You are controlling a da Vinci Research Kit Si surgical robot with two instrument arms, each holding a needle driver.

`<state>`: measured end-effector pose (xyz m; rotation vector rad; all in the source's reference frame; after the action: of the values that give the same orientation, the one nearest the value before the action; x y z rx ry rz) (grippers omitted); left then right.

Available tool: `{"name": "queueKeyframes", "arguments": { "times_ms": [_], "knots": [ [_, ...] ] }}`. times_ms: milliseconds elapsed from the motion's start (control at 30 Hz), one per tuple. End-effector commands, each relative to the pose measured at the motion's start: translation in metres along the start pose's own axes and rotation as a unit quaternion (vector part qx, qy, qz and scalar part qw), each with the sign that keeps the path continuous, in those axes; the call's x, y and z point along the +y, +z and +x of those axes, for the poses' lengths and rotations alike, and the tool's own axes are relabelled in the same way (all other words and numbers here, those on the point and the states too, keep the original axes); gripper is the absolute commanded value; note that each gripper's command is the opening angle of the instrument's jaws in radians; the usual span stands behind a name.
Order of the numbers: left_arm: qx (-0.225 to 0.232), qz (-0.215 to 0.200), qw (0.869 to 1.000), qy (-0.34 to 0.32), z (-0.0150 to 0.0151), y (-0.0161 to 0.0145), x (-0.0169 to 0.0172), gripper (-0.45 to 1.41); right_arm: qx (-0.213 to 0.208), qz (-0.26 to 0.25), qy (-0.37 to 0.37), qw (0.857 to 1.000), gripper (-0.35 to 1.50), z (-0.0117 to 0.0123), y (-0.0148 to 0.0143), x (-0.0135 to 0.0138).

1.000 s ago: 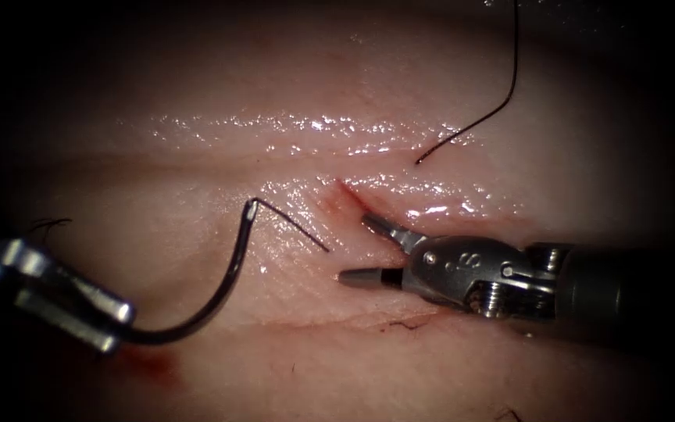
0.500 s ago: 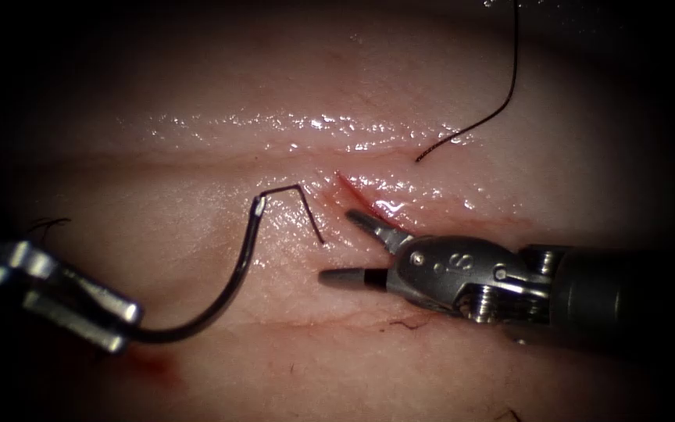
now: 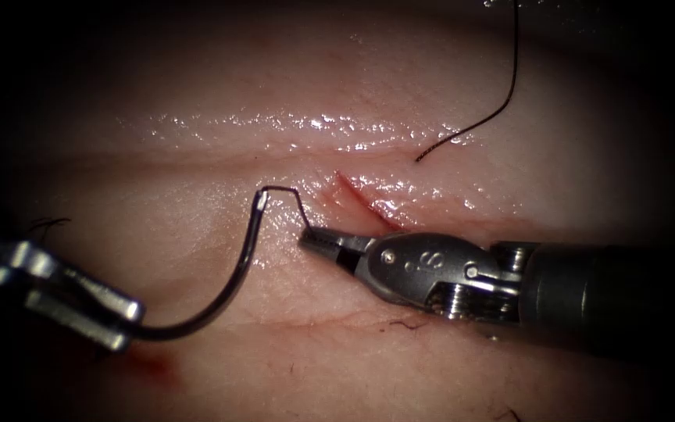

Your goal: Wound Closure

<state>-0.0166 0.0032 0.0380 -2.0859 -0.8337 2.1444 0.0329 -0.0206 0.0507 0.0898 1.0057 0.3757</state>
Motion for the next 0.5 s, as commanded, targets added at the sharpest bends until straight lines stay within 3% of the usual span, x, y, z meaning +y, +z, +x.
{"name": "queueKeyframes", "arguments": {
  "times_ms": [33, 167, 267, 500],
  "knots": [
    [0.0, 0.0, 1.0, -0.001, -0.0005, 0.0004, -0.0003, -0.45, -0.005, 0.004, -0.002, 1.0, -0.35, -0.0001, 0.0007, -0.0004],
    [-0.004, 0.013, 1.0, -0.003, -0.0007, 0.0002, -0.0009, -0.45, -0.008, 0.011, -0.003, 1.0, -0.35, 0.0001, -0.0002, -0.0011],
    [-0.009, 0.048, 0.999, -0.008, -0.0015, -0.0001, -0.0018, -0.45, -0.003, 0.027, -0.001, 1.0, -0.35, 0.001, -0.0011, -0.0024],
    [-0.031, 0.131, 0.991, -0.014, -0.0051, -0.0003, -0.0029, -0.45, 0.016, 0.051, 0.003, 0.999, -0.35, 0.0055, -0.0022, -0.0069]
  ]
}}
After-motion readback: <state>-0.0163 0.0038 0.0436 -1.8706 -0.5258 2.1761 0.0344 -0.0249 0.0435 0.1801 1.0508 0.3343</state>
